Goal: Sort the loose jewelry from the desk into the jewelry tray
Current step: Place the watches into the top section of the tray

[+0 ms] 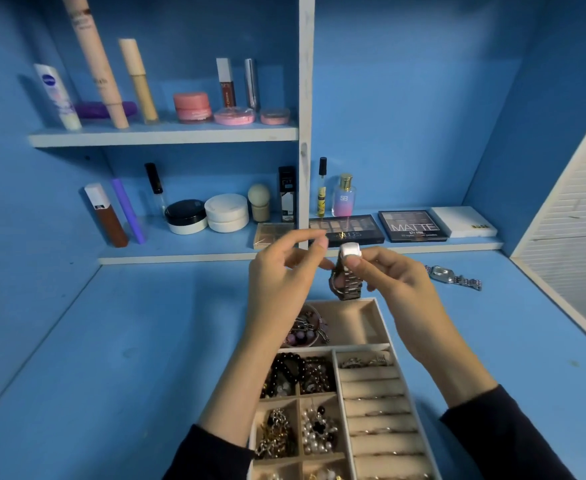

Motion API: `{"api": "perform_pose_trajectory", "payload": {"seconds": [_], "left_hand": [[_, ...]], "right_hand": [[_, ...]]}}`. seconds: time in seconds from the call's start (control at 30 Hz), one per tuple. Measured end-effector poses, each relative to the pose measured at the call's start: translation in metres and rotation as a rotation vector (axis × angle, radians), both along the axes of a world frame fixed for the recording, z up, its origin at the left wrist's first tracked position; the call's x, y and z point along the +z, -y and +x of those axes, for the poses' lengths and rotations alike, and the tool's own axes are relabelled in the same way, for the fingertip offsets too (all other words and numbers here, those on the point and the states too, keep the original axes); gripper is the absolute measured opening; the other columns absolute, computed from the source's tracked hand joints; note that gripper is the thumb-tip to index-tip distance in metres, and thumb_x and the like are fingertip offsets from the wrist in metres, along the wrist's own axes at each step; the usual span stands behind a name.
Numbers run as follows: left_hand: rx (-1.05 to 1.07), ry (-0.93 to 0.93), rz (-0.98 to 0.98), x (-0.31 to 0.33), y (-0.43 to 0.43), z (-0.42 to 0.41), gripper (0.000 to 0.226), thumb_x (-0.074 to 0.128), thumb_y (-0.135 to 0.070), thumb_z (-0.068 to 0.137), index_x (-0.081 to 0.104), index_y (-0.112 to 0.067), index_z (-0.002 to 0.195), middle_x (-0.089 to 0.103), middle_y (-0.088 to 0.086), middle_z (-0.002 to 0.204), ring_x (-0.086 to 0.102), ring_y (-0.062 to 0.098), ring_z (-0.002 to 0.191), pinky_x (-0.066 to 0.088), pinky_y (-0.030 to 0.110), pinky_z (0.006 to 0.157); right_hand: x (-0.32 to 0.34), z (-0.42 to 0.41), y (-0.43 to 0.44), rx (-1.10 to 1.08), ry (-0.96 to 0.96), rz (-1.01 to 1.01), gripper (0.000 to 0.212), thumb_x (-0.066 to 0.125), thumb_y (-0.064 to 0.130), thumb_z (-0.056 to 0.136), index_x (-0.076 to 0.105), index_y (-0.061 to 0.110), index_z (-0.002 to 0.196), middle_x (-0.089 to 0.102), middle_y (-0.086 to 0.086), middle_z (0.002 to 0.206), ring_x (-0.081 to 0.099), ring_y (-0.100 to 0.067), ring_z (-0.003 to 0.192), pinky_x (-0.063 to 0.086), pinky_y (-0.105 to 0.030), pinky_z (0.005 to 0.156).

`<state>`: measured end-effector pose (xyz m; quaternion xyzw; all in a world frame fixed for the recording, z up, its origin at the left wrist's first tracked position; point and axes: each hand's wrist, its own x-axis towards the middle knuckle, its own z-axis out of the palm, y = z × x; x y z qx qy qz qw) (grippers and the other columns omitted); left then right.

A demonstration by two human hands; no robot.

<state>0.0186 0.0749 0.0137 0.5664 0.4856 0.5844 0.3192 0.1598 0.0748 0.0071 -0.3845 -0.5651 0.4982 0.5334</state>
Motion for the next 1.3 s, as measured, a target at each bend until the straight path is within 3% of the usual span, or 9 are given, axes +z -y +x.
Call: {"api": "perform_pose_trajectory", "payload": {"seconds": [0.2,0.37,0.5,0.73,0.8,0.9,1.0,1.1,1.3], "left_hand": [[-0.357,-0.017,-0.215,0.002,-0.001,-0.003,0.02,0.054,-0.028,0.088,0.068,-0.032,0.101,0.07,-0.01,0.103,0.061,0.002,0.101,0.049,0.022,0.086],[-0.429,0.08,-0.274,0.002,-0.001,-0.007,0.018,0.059,-0.02,0.086,0.071,-0.018,0.099,0.072,0.007,0.095,0.067,0.012,0.091,0.051,0.022,0.081],[-0.506,0.079,-0.248,0.002,-0.001,-0.013,0.029,0.066,-0.016,0.072,0.068,-0.025,0.1,0.068,0.007,0.095,0.064,0.012,0.092,0.05,0.021,0.084],[-0.387,0.125,-0.197,0.002,-0.001,-0.009,0.035,0.066,0.0,0.08,0.064,-0.023,0.106,0.065,0.004,0.086,0.067,0.017,0.081,0.055,0.027,0.07],[-0.335,0.213,-0.212,0.001,-0.002,-0.009,0.034,0.068,-0.003,0.079,0.066,-0.024,0.106,0.065,0.005,0.084,0.069,0.02,0.078,0.057,0.031,0.066],[-0.263,0.299,-0.231,0.0,-0.005,-0.009,0.032,0.068,-0.005,0.078,0.066,-0.017,0.108,0.065,0.008,0.083,0.069,0.015,0.073,0.057,0.026,0.065],[-0.257,0.382,-0.316,-0.002,-0.006,-0.011,0.039,0.068,-0.001,0.076,0.063,-0.008,0.114,0.067,0.008,0.095,0.07,0.014,0.075,0.057,0.023,0.07],[-0.302,0.411,-0.358,-0.004,-0.007,-0.015,0.041,0.066,0.004,0.076,0.06,-0.004,0.116,0.067,0.012,0.106,0.07,0.017,0.082,0.056,0.021,0.074],[-0.124,0.238,-0.237,-0.004,-0.007,-0.01,0.015,0.073,-0.008,0.074,0.071,-0.016,0.087,0.07,0.001,0.081,0.068,0.007,0.071,0.057,0.022,0.063]], "right_hand": [[0.004,0.011,-0.002,0.167,-0.026,-0.126,0.018,0.064,0.022,0.075,0.057,0.006,0.072,0.053,0.0,0.053,0.048,-0.011,0.053,0.04,-0.016,0.054],[0.004,0.016,-0.005,0.201,-0.054,-0.202,0.019,0.053,0.025,0.076,0.058,0.017,0.059,0.047,0.004,0.052,0.041,-0.011,0.054,0.033,-0.026,0.062],[0.002,0.018,-0.006,0.221,-0.108,-0.281,0.017,0.054,0.023,0.075,0.056,0.018,0.059,0.045,0.003,0.052,0.045,-0.011,0.057,0.032,-0.03,0.07],[-0.001,0.014,-0.009,0.256,-0.34,-0.412,0.021,0.055,0.027,0.082,0.061,0.009,0.092,0.051,-0.004,0.069,0.053,-0.019,0.074,0.052,-0.039,0.084],[-0.002,0.016,-0.01,0.305,-0.37,-0.424,0.046,0.074,0.03,0.068,0.062,0.012,0.109,0.055,-0.004,0.075,0.056,-0.021,0.08,0.055,-0.038,0.078],[-0.007,0.017,-0.012,0.301,-0.363,-0.406,0.068,0.08,0.002,0.056,0.059,0.014,0.12,0.06,-0.014,0.091,0.062,-0.02,0.084,0.054,-0.027,0.065],[-0.008,0.011,-0.011,0.217,-0.33,-0.349,0.06,0.061,-0.012,0.067,0.053,0.007,0.123,0.051,-0.018,0.095,0.062,-0.014,0.081,0.052,-0.02,0.063],[-0.007,0.012,-0.01,0.137,-0.332,-0.31,0.047,0.057,-0.006,0.074,0.056,0.005,0.119,0.065,-0.008,0.081,0.065,-0.01,0.07,0.053,-0.017,0.062],[-0.011,0.015,-0.008,0.076,-0.058,-0.333,0.028,0.06,0.016,0.082,0.064,0.009,0.109,0.067,-0.006,0.078,0.06,-0.023,0.075,0.055,-0.024,0.064]]}}
